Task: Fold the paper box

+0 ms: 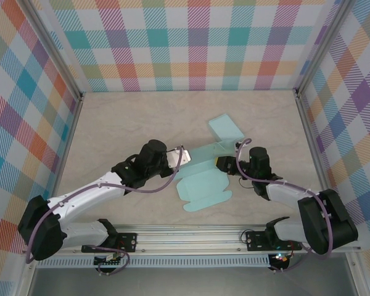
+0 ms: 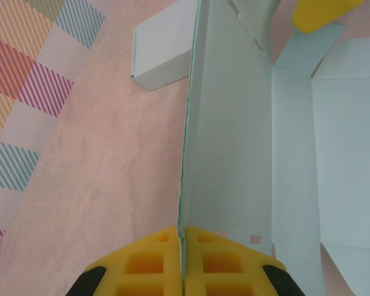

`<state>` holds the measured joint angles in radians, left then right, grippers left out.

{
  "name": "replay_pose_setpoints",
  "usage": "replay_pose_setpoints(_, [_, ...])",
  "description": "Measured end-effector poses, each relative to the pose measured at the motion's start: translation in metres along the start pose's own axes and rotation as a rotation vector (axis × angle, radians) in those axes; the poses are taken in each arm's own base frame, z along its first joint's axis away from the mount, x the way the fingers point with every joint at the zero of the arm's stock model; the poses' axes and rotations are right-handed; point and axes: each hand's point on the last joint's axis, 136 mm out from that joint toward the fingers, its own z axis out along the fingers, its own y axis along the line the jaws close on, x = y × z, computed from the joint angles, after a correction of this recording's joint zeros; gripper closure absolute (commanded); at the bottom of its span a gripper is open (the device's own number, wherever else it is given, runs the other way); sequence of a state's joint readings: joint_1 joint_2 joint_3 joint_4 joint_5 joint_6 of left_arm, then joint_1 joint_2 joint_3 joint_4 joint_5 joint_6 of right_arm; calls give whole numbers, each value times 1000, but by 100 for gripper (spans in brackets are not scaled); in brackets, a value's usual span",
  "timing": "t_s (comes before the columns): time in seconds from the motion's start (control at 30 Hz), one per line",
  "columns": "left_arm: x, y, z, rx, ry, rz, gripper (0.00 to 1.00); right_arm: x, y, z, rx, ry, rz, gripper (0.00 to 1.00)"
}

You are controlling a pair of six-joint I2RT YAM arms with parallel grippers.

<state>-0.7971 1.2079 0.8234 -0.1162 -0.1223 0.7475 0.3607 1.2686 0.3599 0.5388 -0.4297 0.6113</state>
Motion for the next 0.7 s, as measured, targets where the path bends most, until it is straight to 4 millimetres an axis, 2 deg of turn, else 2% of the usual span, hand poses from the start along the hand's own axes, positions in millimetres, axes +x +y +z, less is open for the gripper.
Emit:
replay_pose_setpoints(0.2, [-4,2,13,-16,-14,-3,100,5,-12,14,32,14,47,71])
replay_pose_setpoints(0.37, [3,4,33,-53,17,6,100,11,-25,27,54,29,106,75])
replay_pose_setpoints(0.57, [10,7,45,-139,33,58,100,-5,-32,32,124,1,125,73])
replay_pose_setpoints(0.7, [14,10,49,-232,29,116,100,-14,-36,22,201,-28,117,67])
